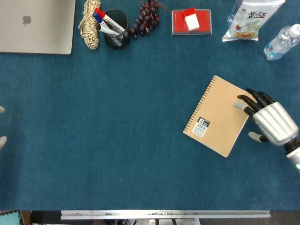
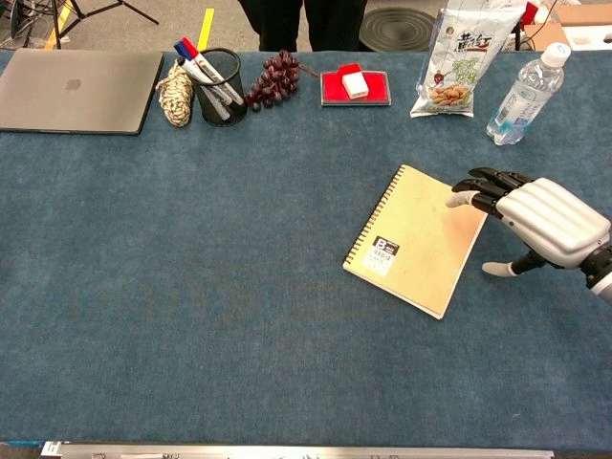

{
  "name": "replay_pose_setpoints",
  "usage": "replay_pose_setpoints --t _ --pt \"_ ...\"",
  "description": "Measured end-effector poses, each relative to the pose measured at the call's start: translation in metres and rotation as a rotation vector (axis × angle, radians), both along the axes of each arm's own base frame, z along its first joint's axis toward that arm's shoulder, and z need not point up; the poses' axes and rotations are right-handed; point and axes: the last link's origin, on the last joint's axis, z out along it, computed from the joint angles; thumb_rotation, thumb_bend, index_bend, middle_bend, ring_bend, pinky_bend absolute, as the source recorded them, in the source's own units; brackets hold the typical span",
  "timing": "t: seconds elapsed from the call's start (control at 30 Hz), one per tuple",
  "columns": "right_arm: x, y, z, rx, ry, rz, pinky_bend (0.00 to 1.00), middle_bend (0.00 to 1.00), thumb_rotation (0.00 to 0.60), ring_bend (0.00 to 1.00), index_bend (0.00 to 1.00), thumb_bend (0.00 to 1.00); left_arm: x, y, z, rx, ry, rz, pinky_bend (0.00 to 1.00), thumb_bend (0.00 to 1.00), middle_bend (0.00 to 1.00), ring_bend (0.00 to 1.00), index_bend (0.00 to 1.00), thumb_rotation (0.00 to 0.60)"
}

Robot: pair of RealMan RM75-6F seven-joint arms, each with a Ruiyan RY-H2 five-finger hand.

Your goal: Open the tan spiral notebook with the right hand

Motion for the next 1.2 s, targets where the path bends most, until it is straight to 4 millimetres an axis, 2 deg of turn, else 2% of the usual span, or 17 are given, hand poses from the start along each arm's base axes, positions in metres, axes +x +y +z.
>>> replay_pose_setpoints --t 0.7,1.2 --pt "0.005 -0.007 -0.02 0.015 -0.021 -0.009 0.18 0.18 0.6 0.08 0.25 0.0 -0.006 -0.004 0.0 0.001 -0.008 0.019 0.6 0.11 0.29 0.3 0.35 0.6" --pt "0.006 -0.012 -0.024 0.001 -0.042 -0.021 0.18 0.18 0.6 0.08 0.25 0.0 -0.008 -0.006 -0.001 0.002 -0.013 0.027 0.6 0.11 0.29 0.3 0.35 0.6"
